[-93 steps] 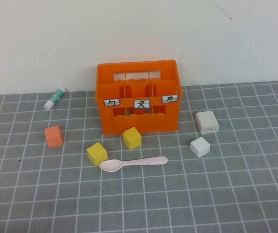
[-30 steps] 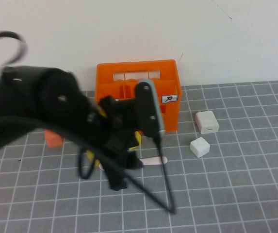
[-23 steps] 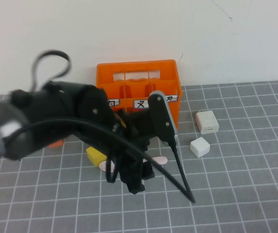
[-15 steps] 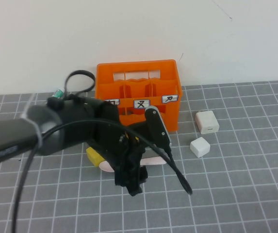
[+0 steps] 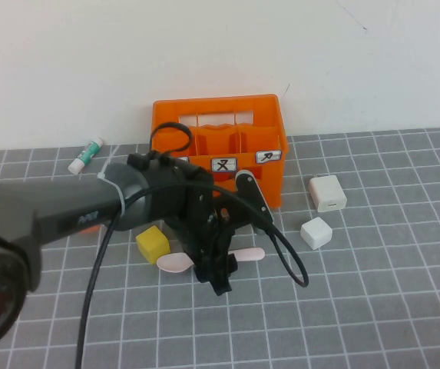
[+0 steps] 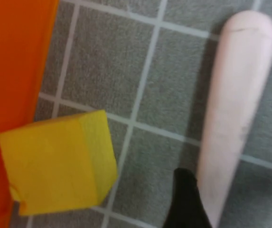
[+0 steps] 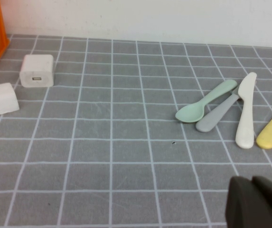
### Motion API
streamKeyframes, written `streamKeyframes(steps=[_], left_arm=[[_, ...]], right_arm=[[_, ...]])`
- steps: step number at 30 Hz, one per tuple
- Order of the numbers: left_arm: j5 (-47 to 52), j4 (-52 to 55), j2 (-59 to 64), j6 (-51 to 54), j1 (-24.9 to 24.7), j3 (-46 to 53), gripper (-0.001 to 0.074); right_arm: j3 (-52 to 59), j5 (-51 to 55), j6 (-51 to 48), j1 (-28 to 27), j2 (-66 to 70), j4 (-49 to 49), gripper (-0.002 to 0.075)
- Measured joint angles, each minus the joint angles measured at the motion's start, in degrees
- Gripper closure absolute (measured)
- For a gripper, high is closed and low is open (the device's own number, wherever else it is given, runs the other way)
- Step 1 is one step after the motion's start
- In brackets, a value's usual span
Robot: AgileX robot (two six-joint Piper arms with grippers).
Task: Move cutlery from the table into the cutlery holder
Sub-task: Pick up the spoon
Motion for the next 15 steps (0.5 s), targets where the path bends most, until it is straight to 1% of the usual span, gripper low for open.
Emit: streamKeyframes(steps=[7, 11, 15], left_arm=[[-3.34, 4.33, 1.75, -0.26, 0.4, -0.5, 0.0317], [-5.54, 5.27, 2.26, -0.46, 0.4, -0.54, 0.0317], [-5.3, 4.93, 2.77, -0.46, 0.4, -1.01, 0.0317]], right_arm=[[0.0, 0.0, 0.4, 0.0, 0.0, 0.0, 0.0729], [0.0, 0.0, 0.0, 0.0, 0.0, 0.0, 0.0729], [0.0, 0.0, 0.0, 0.0, 0.0, 0.0, 0.0728]])
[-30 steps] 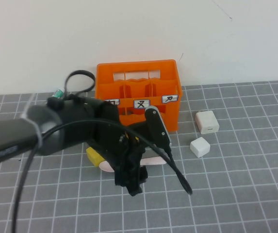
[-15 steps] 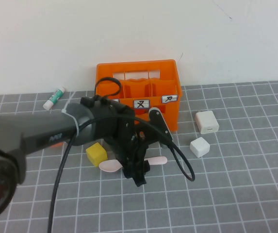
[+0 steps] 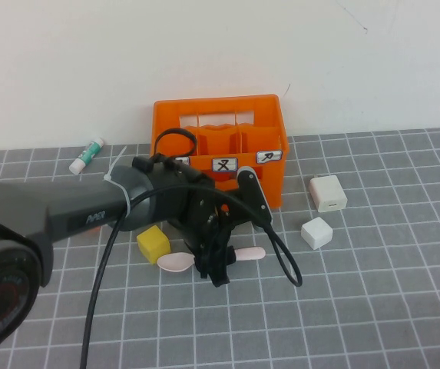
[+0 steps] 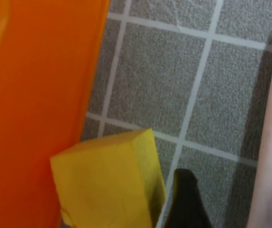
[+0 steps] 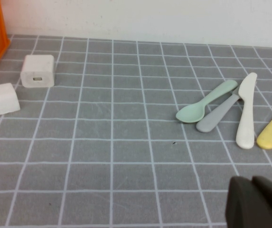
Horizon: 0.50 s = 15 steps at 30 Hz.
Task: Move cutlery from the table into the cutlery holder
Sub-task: Pick up the spoon
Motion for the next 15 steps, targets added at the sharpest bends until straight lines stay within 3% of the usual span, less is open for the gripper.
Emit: streamKeyframes(steps=[5, 10, 15], left_arm=[[1.51, -1.87, 0.22, 0.0, 0.0, -0.24, 0.0377], [4.12, -3.17, 0.32, 0.0, 0.0, -0.55, 0.0619], [6.69, -3.17, -0.04, 0.0, 0.0, -0.7, 0.062]], right_arm=[[0.0, 0.0, 0.0, 0.0, 0.0, 0.0, 0.0728], [0.0, 0.0, 0.0, 0.0, 0.0, 0.0, 0.0728], [0.0, 0.0, 0.0, 0.0, 0.0, 0.0, 0.0729]])
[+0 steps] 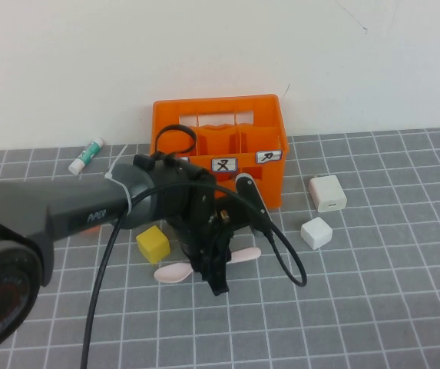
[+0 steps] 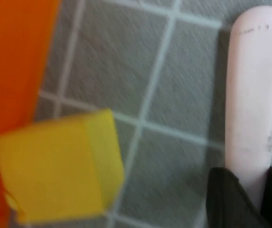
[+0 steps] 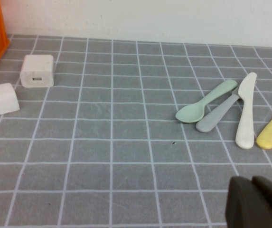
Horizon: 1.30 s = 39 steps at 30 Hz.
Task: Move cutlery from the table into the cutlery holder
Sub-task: Pick up the spoon, then place the spoon on the box
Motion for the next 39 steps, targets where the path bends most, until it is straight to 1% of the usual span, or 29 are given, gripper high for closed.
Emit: streamKeyframes(steps=[6, 11, 16, 21, 23, 26, 31, 36, 39], left_arm=[[6.26, -0.56, -3.77, -0.31, 0.0, 0.81, 0.0622], [6.63, -1.32, -11.69, -4.08, 0.0, 0.81, 0.0622], [2.65, -1.32, -19.23, -7.47, 0.27, 0.85, 0.0622], [-5.2, -1.36, -23.86, -14.63, 3.56, 1.83, 0.0622], [-10.02, -1.36, -25.29, -19.22, 5.44, 3.75, 0.0622], [-20.27, -1.36, -27.05, -26.56, 8.3, 8.67, 0.0623], [-42.41, -1.24, -28.86, -38.34, 11.71, 17.77, 0.0623], [-63.43, 1.3, -29.1, -50.35, 13.46, 24.19, 0.0623], [-75.53, 1.84, -28.77, -54.25, 13.75, 25.86, 0.0623]], right_arm=[[0.0, 0.0, 0.0, 0.0, 0.0, 0.0, 0.0729], [0.0, 0.0, 0.0, 0.0, 0.0, 0.0, 0.0729], [0.0, 0.0, 0.4, 0.0, 0.0, 0.0, 0.0729], [0.0, 0.0, 0.0, 0.0, 0.0, 0.0, 0.0729], [0.0, 0.0, 0.0, 0.0, 0.0, 0.0, 0.0728], [0.0, 0.0, 0.0, 0.0, 0.0, 0.0, 0.0728], [0.0, 0.03, 0.0, 0.0, 0.0, 0.0, 0.0729], [0.0, 0.03, 0.0, 0.0, 0.0, 0.0, 0.0729], [0.0, 0.03, 0.0, 0.0, 0.0, 0.0, 0.0729]])
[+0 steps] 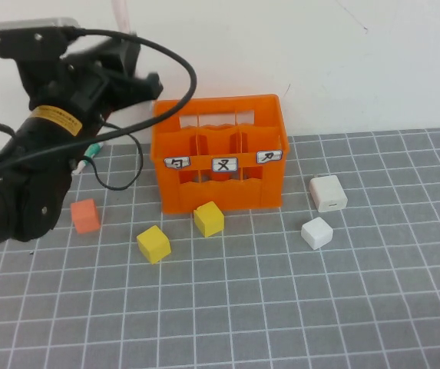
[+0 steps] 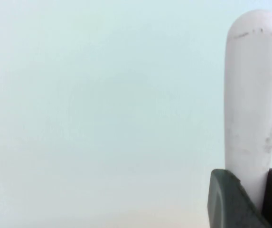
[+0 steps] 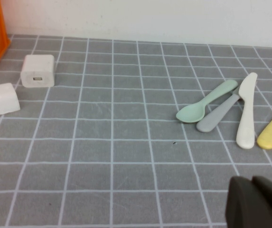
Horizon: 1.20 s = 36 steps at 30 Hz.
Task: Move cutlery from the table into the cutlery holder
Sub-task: Place the spoon on the box
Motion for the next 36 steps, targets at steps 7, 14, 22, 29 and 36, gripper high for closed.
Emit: streamKeyframes(steps=[7, 14, 22, 29, 36], left_arm=[[-12.29, 2.6, 5.98, -1.46, 0.0, 0.04, 0.0624], [-15.81, 3.55, 13.81, -0.24, 0.0, 0.04, 0.0624], [-12.7, 5.0, 20.78, 3.03, 0.0, -4.44, 0.0641], [-9.5, 6.88, 21.55, 6.19, 0.0, -7.21, 0.0485], [-8.98, 11.07, 12.95, 7.25, -0.1, -1.8, 0.0384]], right_arm=[[0.0, 0.0, 0.0, 0.0, 0.0, 0.0, 0.0729], [0.0, 0.0, 0.0, 0.0, 0.0, 0.0, 0.0729], [0.0, 0.0, 0.0, 0.0, 0.0, 0.0, 0.0729], [0.0, 0.09, 0.4, 0.0, 0.0, 0.0, 0.0729], [0.0, 0.09, 0.0, 0.0, 0.0, 0.0, 0.0729]])
